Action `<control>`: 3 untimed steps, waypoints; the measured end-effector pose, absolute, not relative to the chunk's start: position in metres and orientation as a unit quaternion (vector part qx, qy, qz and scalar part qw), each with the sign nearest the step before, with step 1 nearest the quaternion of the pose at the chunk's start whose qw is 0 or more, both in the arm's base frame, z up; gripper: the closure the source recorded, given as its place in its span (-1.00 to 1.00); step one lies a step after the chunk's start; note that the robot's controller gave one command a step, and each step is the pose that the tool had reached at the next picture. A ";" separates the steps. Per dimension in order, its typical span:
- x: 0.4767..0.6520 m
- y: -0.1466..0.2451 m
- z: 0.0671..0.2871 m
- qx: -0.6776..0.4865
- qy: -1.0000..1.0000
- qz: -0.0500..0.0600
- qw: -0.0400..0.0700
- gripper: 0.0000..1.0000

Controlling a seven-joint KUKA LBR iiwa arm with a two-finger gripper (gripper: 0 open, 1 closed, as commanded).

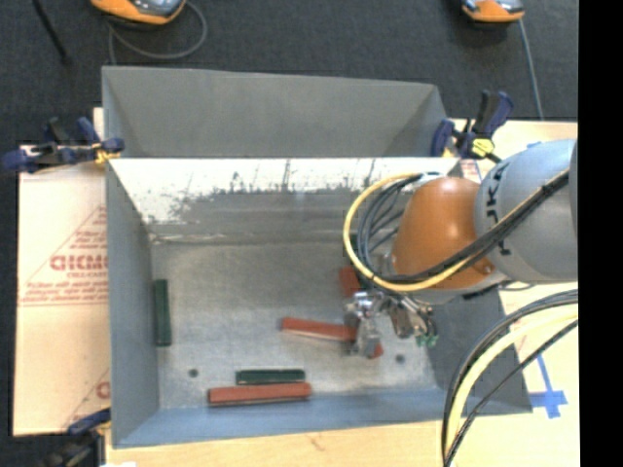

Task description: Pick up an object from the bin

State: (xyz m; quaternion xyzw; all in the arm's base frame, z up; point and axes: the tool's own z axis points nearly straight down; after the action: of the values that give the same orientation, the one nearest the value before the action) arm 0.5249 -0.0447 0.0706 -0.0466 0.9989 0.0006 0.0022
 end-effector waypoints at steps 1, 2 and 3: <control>0.525 -0.045 0.071 -0.047 0.999 0.001 0.002 -1.00; 0.525 -0.045 0.071 -0.047 0.999 0.000 0.002 1.00; 0.525 -0.045 0.071 -0.047 0.999 0.000 0.002 -1.00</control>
Offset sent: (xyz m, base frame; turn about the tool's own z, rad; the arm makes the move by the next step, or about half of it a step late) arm 0.0000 0.0000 0.0000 0.0000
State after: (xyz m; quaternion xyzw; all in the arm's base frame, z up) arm 0.5249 -0.0448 0.0707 -0.0470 0.9989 0.0004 0.0022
